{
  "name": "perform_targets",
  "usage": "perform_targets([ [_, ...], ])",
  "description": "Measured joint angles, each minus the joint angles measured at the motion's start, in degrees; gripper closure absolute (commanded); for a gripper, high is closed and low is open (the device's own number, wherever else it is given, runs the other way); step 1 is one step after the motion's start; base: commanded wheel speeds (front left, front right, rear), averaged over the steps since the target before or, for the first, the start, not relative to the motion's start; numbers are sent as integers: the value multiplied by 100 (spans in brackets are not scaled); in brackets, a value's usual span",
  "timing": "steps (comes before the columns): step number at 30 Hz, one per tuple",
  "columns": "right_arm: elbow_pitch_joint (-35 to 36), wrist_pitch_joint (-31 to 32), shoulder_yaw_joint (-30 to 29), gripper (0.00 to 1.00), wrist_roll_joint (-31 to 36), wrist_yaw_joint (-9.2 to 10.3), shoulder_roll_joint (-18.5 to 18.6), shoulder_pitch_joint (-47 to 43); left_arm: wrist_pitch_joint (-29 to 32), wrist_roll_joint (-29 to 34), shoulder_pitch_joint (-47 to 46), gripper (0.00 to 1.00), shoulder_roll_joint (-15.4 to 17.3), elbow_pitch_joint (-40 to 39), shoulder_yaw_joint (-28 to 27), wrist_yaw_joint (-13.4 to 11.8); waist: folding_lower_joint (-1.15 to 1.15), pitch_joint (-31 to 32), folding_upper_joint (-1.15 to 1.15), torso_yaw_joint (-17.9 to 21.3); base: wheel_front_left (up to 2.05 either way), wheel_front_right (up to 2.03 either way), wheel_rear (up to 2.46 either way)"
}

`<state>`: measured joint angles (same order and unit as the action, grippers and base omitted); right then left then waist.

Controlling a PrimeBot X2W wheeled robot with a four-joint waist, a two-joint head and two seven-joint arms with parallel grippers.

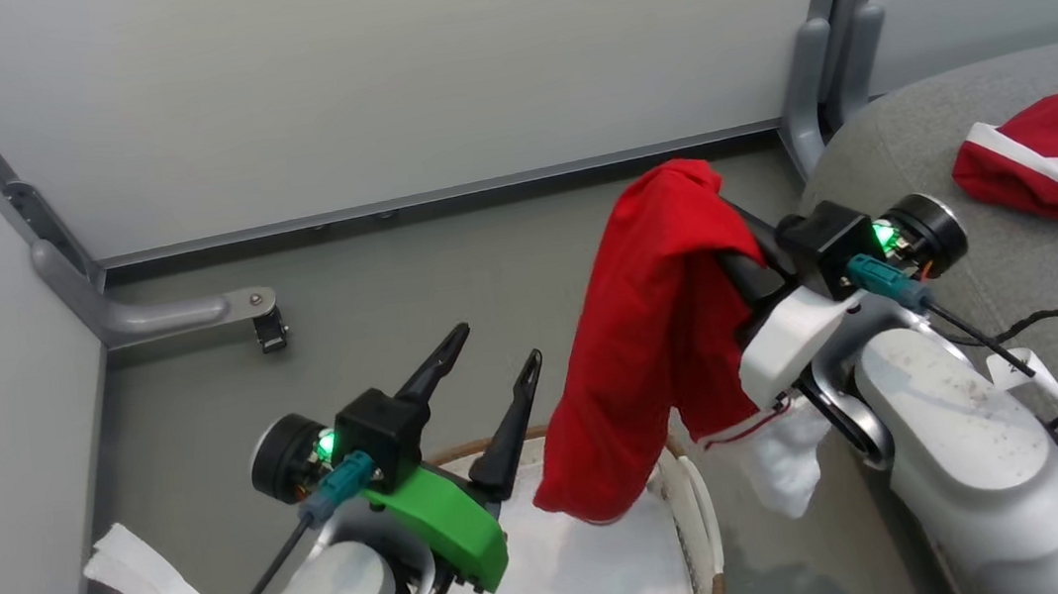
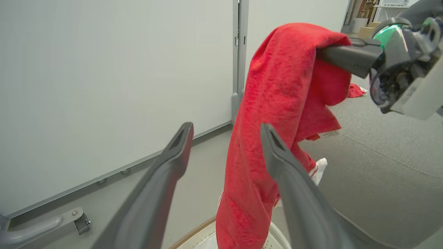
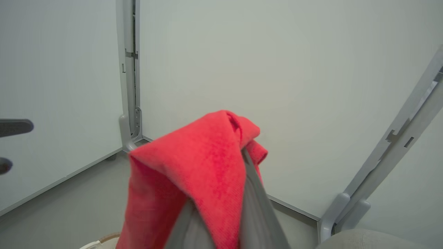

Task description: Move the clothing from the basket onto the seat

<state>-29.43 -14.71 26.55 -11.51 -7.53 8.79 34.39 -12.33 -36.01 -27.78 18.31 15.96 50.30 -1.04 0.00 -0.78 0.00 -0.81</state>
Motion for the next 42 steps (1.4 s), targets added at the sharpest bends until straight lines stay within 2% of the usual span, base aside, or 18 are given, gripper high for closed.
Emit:
perform_targets([
  [7, 467, 38, -533, 100, 253, 0, 269, -293, -171, 126, 226, 0, -141, 71, 101, -59, 0, -114, 0, 322, 0, 0, 0],
  [18, 1380, 383, -1074, 100, 442, 0, 509, -570, -257, 471, 190, 0, -272, 46, -22, -47, 0, -397, 0, 1332, 0, 0, 0],
  [28, 1471, 442, -1429, 100, 417, 0, 504, -800, -269, 660, -26, 0, -334, 191, 9, 54, 0, -818, 0, 2203, 0, 0, 0],
  [34, 1162, 409, -1581, 100, 274, 0, 669, -631, -270, 725, -138, 0, -393, 269, 71, 113, 0, -1175, 0, 2334, 0, 0, 0],
  [39, 1036, 457, -1790, 100, 177, 0, 1082, 111, -240, 744, -199, 0, -344, 252, 85, 104, 0, -1360, 0, 2175, 0, 0, 0],
  [42, 1056, 667, -1894, 100, 91, 0, 1494, 733, -233, 757, -215, 0, -297, 189, 78, 71, 0, -1434, 0, 2011, 0, 0, 0],
])
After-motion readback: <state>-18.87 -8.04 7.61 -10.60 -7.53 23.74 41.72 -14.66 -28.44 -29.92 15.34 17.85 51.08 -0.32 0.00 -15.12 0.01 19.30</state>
